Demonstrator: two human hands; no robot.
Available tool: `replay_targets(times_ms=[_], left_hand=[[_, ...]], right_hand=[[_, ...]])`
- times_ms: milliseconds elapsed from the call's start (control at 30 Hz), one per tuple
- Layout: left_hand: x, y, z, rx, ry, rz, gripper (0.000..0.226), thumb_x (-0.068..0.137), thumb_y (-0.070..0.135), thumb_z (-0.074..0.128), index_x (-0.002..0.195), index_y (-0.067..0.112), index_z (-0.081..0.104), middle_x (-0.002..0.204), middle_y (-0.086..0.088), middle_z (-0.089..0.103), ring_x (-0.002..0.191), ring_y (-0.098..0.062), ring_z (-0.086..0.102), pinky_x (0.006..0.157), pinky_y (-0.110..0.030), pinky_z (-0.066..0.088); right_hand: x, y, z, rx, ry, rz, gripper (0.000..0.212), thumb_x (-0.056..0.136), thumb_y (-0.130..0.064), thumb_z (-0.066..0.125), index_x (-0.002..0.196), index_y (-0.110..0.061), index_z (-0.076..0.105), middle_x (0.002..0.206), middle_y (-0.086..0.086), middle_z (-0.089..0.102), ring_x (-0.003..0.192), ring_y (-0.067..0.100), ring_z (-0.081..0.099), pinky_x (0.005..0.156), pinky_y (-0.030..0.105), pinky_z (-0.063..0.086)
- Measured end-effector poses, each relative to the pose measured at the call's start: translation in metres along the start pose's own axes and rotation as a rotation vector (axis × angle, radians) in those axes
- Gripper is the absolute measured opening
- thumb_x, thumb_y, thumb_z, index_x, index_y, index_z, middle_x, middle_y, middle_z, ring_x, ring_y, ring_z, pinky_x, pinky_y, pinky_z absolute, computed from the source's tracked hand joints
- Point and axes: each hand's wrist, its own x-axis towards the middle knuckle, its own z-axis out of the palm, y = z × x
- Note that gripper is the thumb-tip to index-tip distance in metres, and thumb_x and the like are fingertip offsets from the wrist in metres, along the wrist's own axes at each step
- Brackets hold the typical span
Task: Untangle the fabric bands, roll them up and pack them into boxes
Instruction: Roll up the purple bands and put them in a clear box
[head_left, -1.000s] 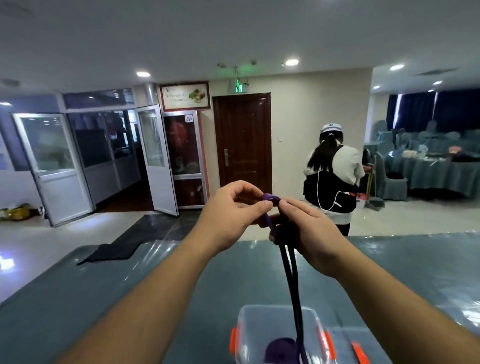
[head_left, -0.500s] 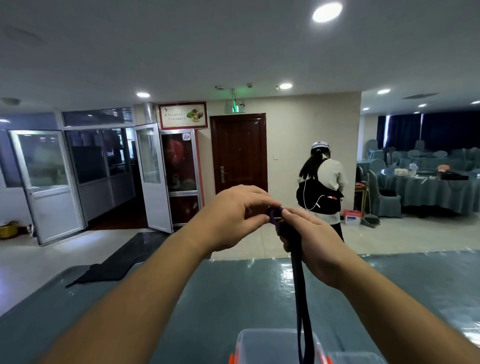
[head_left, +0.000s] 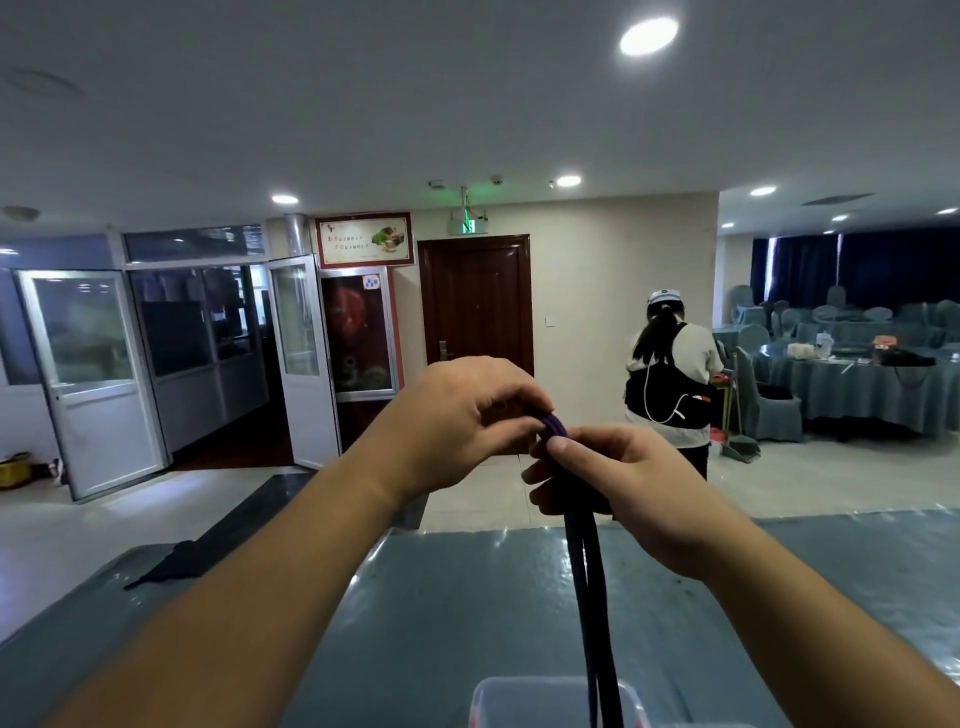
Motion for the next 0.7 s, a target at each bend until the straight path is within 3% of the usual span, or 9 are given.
replay_targets(times_ms=[167,333,467,600,700], left_hand=[[-0.003,-0.002,0.006,0.047,0.104,0.057,0.018,0.094,0.024,0.074,0.112,0.019,0.076,0.102,0.006,0.074,0.093,-0.005,0.064,0.083,-0.017,0.053],[-0.002,-0.005,0.006,0.006,0.097,0.079,0.018,0.094,0.021,0.075,0.112,0.018,0.077,0.103,0.006,0.075,0.095,-0.005,0.067,0.084,-0.019,0.055],[-0.002,-0.007,0.009,0.013,0.124,0.070,0.019,0.094,0.023,0.075,0.113,0.018,0.077,0.103,0.006,0.076,0.094,-0.003,0.067,0.084,-0.015,0.055],[-0.009,-0.004,0.026,0.040,0.307,0.029,0.018,0.092,0.021,0.077,0.109,0.014,0.077,0.098,0.002,0.075,0.090,-0.009,0.067,0.080,-0.026,0.057],[-0.014,0.003,0.046,0.003,0.456,-0.031,0.016,0.090,0.014,0.081,0.104,0.008,0.078,0.094,0.000,0.074,0.086,-0.008,0.065,0.080,-0.021,0.055]], right_hand=[[0.001,-0.002,-0.008,0.103,-0.018,0.036,0.033,0.088,-0.024,0.065,0.110,-0.002,0.076,0.103,0.022,0.077,0.098,0.039,0.074,0.088,0.040,0.062],[0.005,0.002,-0.011,0.149,-0.011,0.055,0.037,0.083,-0.024,0.068,0.111,-0.001,0.075,0.104,0.024,0.076,0.094,0.035,0.075,0.088,0.041,0.062],[0.007,0.004,-0.010,0.166,0.014,0.040,0.038,0.081,-0.023,0.068,0.110,0.000,0.076,0.102,0.027,0.076,0.093,0.034,0.075,0.082,0.035,0.063],[0.009,0.006,-0.001,0.235,0.100,-0.036,0.024,0.095,-0.015,0.062,0.107,0.000,0.078,0.103,0.028,0.075,0.100,0.040,0.074,0.086,0.039,0.063],[0.014,0.008,0.008,0.329,0.202,-0.069,0.024,0.100,-0.011,0.058,0.111,0.002,0.075,0.104,0.027,0.076,0.100,0.038,0.074,0.088,0.038,0.063]])
